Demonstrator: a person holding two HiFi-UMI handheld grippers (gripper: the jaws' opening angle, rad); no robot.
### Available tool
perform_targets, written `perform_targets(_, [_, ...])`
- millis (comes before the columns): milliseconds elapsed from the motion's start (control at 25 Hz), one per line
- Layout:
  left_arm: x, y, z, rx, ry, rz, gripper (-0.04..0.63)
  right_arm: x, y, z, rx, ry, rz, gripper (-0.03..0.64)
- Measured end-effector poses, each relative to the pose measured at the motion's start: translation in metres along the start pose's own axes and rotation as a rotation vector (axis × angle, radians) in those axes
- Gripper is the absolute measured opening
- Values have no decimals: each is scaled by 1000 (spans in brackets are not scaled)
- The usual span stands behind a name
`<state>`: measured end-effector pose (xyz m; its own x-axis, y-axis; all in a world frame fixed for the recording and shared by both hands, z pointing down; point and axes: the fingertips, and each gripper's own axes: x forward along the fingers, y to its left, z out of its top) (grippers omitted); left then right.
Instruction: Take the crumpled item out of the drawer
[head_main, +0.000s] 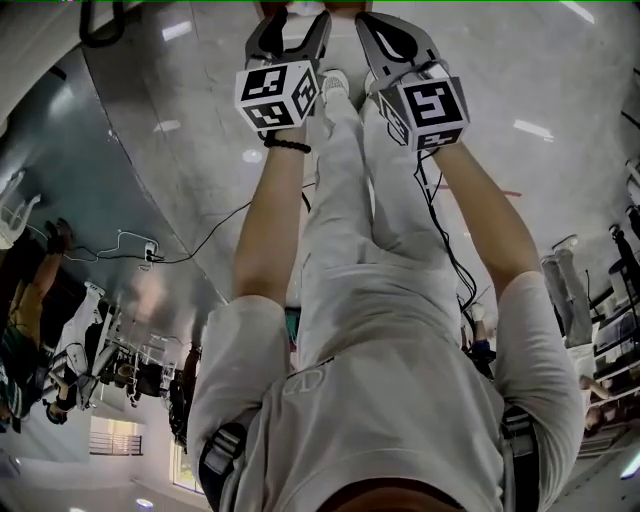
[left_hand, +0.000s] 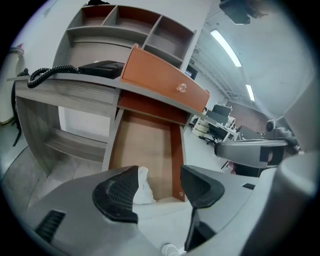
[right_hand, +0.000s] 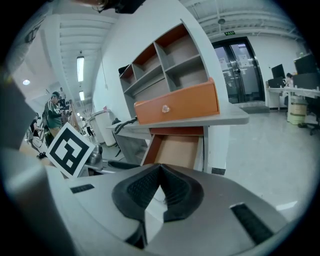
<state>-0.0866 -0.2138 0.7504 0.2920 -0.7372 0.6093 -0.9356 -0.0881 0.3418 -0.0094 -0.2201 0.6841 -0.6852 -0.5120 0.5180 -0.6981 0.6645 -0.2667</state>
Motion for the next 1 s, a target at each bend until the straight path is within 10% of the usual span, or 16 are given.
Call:
perform_targets(400, [44, 12, -18, -7, 61, 22, 371, 20, -17, -31, 44, 11, -18, 0])
perform_targets(1000, [62, 28, -27, 33, 119, 93, 302, 23, -23, -62, 94, 23, -37, 2])
